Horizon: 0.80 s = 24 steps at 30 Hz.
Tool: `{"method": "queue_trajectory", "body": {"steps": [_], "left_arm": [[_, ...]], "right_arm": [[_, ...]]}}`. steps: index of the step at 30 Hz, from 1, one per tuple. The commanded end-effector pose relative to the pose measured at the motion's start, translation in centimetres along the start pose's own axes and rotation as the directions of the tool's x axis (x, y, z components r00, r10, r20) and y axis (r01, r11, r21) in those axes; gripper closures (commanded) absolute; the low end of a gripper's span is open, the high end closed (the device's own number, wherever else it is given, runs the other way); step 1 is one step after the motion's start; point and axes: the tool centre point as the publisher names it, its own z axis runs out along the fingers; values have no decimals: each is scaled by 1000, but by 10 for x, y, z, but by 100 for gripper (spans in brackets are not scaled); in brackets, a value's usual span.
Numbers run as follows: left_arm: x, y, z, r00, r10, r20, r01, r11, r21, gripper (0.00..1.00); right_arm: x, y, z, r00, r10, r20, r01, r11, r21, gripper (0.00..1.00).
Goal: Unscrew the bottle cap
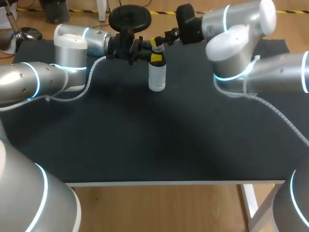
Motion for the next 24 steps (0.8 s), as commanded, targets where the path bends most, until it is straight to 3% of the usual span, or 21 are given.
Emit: {"method": "queue_trajectory", "body": {"steps": [1,24], "left_arm": [[-2,1,0,1000,-1,-5,1,1000,2,100],[-2,1,0,1000,-1,-5,1,1000,2,100]], "right_arm": [[4,-2,1,956,0,294,-2,1000,7,0],[16,-5,-3,963,-18,267,16,1000,7,0]]}}
